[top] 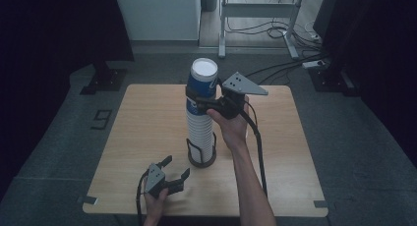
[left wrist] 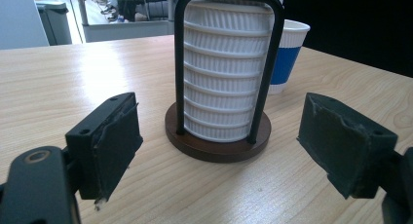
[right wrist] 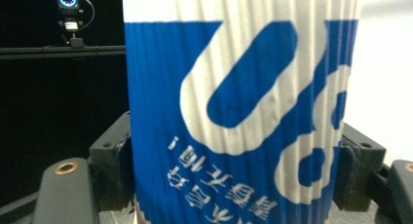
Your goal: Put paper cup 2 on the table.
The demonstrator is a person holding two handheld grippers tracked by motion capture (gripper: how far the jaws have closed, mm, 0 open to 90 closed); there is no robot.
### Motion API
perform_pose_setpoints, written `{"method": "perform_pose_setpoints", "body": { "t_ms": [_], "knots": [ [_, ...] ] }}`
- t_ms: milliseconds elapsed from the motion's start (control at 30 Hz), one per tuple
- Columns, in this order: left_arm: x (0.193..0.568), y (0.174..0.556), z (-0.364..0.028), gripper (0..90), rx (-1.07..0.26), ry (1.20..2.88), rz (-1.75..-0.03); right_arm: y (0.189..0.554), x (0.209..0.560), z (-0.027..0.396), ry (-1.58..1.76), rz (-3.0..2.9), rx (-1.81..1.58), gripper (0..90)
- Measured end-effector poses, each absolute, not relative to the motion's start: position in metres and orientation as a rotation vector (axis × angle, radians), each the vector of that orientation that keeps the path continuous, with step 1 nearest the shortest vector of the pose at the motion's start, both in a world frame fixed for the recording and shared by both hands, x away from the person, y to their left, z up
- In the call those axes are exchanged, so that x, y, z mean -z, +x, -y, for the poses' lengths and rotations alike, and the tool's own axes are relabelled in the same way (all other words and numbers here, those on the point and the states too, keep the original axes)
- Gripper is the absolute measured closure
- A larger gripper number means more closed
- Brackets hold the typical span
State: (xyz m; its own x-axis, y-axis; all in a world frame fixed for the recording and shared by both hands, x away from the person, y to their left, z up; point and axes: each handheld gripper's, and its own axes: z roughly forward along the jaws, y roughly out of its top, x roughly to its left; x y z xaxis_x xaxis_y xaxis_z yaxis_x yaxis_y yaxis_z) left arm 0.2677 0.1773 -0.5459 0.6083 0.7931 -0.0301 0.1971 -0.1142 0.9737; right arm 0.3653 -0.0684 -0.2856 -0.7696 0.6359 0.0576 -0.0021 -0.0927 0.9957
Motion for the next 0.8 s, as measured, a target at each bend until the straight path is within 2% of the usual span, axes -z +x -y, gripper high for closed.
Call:
{"method": "perform_pose_setpoints", "body": {
  "t_ms": [467,800],
  "knots": [
    [0.546,0.267,-0.176,15.0,-0.630,1.648,-0.833,0.358,0.267,0.078,0.683,-1.694,-1.967,21.4],
    [0.546,0.267,-0.175,14.9,-0.639,1.662,-0.832,0.350,0.265,0.101,0.726,-1.662,-1.952,21.7]
  ]
}}
